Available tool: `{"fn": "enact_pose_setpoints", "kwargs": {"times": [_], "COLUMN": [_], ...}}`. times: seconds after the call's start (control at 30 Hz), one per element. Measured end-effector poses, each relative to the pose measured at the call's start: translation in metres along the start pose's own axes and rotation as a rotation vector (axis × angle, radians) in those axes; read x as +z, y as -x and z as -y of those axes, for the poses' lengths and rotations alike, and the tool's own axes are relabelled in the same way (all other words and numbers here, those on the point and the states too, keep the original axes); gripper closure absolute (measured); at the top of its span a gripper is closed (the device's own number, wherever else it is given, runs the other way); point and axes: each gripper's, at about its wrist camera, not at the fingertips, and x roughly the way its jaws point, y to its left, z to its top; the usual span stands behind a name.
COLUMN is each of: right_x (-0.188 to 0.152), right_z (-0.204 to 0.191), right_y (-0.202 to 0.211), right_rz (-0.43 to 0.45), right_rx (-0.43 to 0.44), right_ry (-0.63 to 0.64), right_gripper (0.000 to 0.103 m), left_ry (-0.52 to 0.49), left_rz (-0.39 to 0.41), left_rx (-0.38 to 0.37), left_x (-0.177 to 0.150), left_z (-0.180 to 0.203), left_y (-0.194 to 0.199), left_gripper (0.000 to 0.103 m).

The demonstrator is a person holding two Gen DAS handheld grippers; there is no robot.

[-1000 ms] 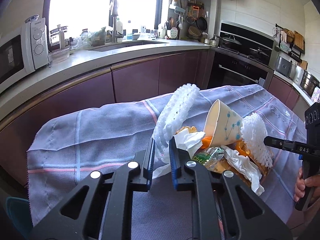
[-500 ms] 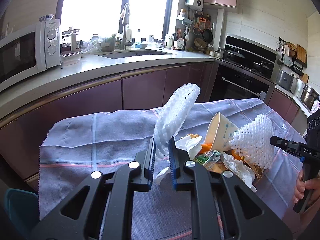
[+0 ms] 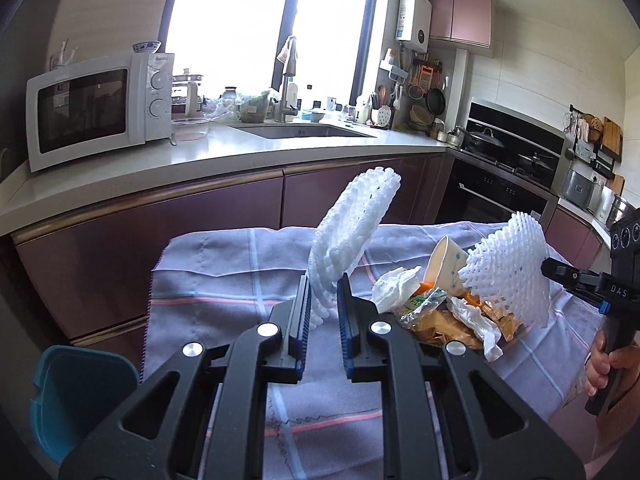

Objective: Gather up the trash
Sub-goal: 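Carry both foam nets into the teal bin and open both tools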

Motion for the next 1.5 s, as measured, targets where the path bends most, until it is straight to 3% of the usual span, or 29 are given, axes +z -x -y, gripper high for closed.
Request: {"fn": "enact_pose_setpoints", "kwargs": {"times": [0.1, 0.43, 0.7, 0.93, 1.1, 1.5], "right_x": [-0.003, -0.018, -0.037, -0.058, -0.073, -0.109], "right_z": [-0.022, -0.103, -0.166, -0.204, -0.221, -0.25], "right_y": [-0.022, -0.114, -0.183, -0.237, -0.271, -0.333], "right_rz": [-0.042, -0.204, -0.32, -0.423, -0.491, -0.64], "right_rx": [0.05, 0.235, 0.328, 0.355, 0.327, 0.253], "right_ry": [0.03, 0.148, 0.246, 0.283, 0.292, 0.329], "right_gripper": [0.094, 0.094, 0.094, 0.094, 0.094, 0.091], "left_ry": [0.019, 0.122, 0.215, 0.292, 0.328, 0.357], "left_rz": [0.01, 0.029, -0.005, -0.068, -0.117, -0.211], "left_rx": [0.026, 0.233, 0.366, 0.427, 0.469, 0.506], "left_x": [-0.009, -0.043, -0.074, -0.102, -0.116, -0.125], "left_z": [-0.016, -0.098, -0.167, -0.213, -0.241, -0.269], "left_y": [0.023, 0.096, 0.126, 0.12, 0.104, 0.056], "left_gripper": [0.089, 0.089, 0.089, 0.089, 0.089, 0.086]}}
